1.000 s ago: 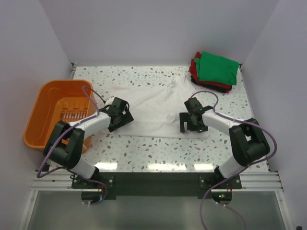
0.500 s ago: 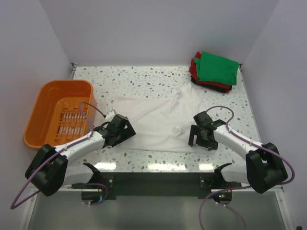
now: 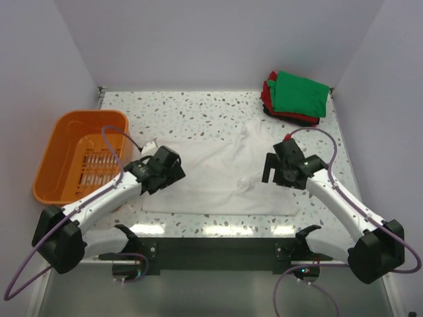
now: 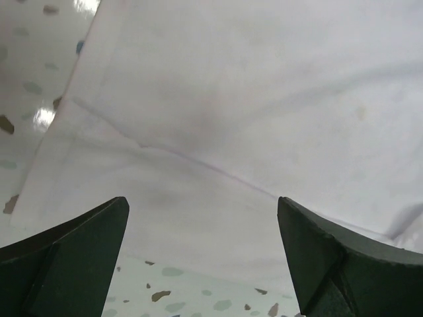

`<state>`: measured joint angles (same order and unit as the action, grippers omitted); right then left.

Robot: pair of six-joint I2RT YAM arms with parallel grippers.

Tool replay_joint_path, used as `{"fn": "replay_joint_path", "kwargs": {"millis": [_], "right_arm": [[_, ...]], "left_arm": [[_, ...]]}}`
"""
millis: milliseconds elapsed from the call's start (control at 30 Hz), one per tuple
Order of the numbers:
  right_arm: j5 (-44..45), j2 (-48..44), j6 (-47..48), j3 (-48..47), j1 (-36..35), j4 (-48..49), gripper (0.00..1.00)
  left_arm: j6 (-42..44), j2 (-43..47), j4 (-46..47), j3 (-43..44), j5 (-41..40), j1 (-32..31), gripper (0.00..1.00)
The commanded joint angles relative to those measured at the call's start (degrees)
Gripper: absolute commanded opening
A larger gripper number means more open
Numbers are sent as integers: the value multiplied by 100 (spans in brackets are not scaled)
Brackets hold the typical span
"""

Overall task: Fold and stack the t-shirts
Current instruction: Fold the tshirt

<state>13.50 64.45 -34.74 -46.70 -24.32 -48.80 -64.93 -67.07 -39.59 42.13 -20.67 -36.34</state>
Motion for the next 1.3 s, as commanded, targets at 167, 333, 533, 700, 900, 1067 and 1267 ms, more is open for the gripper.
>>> {"fn": "replay_joint_path", "kwargs": {"millis": [167,333,533,700,900,1067,1267], "right_arm": [[390,594,749,-1622,15,387,99],[373,1297,898,-2246,23,608,99],[645,1852,1022,-2607,15,643,99],[672,2168,1057,-2573,32,757,99],[760,2458,1040,-2625,32,784,99],[689,2590,1057,-2599,32,854,99],[698,2775,1110,-2669,32,880,99]], "left_arm": [[1437,-1551,170,2219,-421,1233,100],[1878,-2862,146,3727,-535,1454,100],[2098,-4392,-249,5100,-808,1787,100],[2203,-5035,-23,5280,-527,2043,97],[2221,-5545,153,5341,-403,2131,81],[2177,-5694,311,5332,-359,2192,66],[2247,-5791,242,5402,-412,2280,67]]}}
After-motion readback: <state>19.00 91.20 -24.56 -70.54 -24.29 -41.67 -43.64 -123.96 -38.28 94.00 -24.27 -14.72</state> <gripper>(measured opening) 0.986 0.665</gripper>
